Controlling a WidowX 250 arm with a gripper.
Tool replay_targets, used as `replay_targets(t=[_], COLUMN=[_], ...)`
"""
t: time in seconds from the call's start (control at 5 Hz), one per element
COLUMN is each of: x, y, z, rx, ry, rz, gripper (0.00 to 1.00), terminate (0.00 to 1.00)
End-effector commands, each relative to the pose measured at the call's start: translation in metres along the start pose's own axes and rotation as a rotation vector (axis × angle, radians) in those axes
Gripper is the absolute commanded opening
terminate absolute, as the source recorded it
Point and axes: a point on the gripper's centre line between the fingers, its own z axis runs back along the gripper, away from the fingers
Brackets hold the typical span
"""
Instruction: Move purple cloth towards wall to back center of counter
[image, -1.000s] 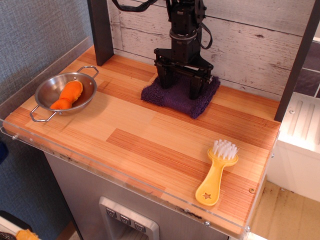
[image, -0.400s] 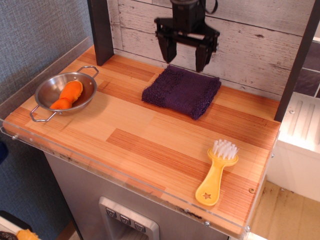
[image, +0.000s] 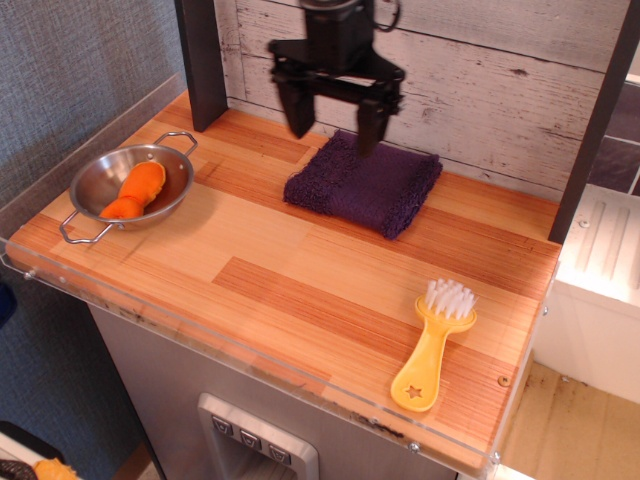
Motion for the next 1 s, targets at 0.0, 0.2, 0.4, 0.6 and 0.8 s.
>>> replay_targets(t=[0.0,0.2,0.4,0.6,0.8], x=[-0.056,-0.063,-0.065,-0.065,-0.065], y=[0.013,0.017,0.019,0.019,0.019], z=[0.018,0.015,0.008,0.008,0.008], rx=[0.058,0.059,0.034,0.034,0.034], ry=[-0.04,-0.034,-0.023,-0.023,-0.023], rz=[-0.01,-0.017,-0.018,-0.018,-0.018], gripper=[1.0,1.0,1.0,1.0,1.0], terminate=[0.0,0.0,0.0,0.0,1.0])
